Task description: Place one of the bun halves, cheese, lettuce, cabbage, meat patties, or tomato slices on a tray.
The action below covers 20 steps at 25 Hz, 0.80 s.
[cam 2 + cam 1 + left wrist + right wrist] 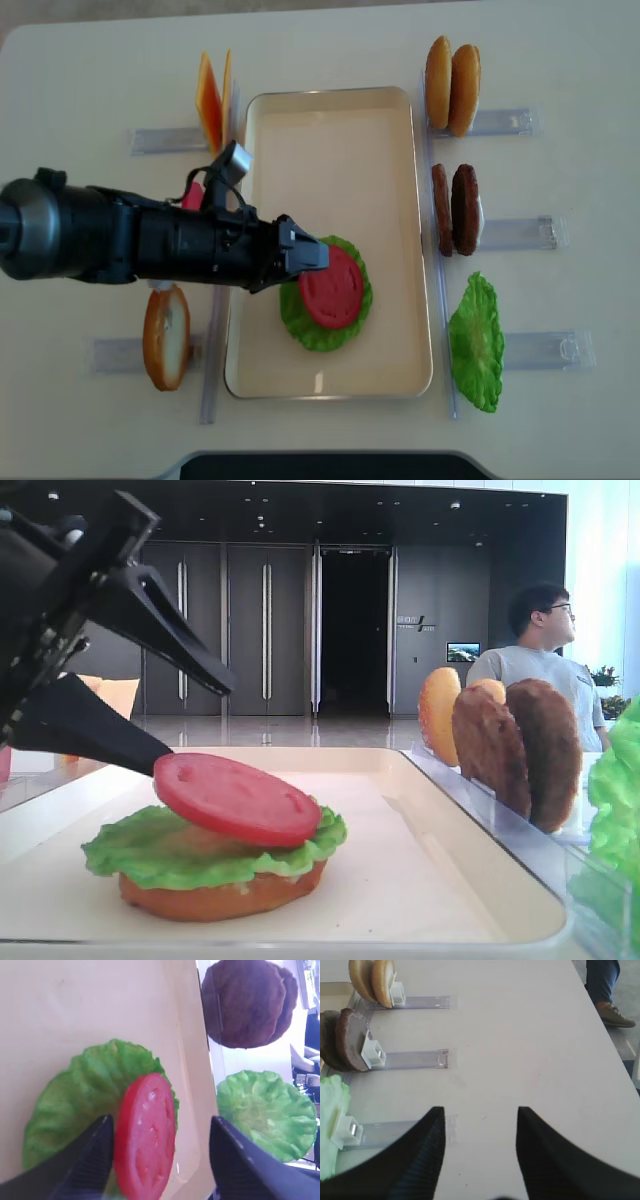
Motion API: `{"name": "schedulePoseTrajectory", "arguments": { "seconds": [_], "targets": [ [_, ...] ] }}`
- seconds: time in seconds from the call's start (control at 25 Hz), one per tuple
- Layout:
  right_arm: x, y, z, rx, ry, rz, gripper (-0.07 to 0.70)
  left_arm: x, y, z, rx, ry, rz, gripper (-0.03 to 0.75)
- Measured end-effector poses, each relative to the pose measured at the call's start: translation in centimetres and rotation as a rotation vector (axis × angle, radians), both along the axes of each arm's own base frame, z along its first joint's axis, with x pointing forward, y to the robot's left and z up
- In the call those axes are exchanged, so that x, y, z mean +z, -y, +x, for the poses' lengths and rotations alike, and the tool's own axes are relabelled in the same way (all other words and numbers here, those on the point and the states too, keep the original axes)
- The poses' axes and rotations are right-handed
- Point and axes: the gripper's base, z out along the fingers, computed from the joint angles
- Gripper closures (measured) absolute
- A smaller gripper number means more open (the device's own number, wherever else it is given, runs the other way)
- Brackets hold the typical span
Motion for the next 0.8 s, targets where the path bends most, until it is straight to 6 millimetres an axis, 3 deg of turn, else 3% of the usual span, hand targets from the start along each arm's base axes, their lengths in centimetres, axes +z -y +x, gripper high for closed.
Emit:
{"name": "schedulePoseTrajectory", "arguments": {
  "seconds": [0.12, 0.48, 0.8],
  "targets": [
    [0.0, 0.0, 0.0, 0.000, 0.000, 0.000, 0.285, 1.0, -0.5, -0.2, -0.004, 0.008, -0.008, 0.190],
    [0.0, 0.0, 0.0, -0.001, 0.000, -0.001, 0.285, 4.4, -1.1, -1.4, -0.019, 0.078, 0.006, 0.174],
    [0.0, 0.0, 0.0, -0.001, 0.000, -0.001, 0.285, 9.2, -3.5, -2.7, 0.023, 0.128, 0.217, 0.174]
  ]
}}
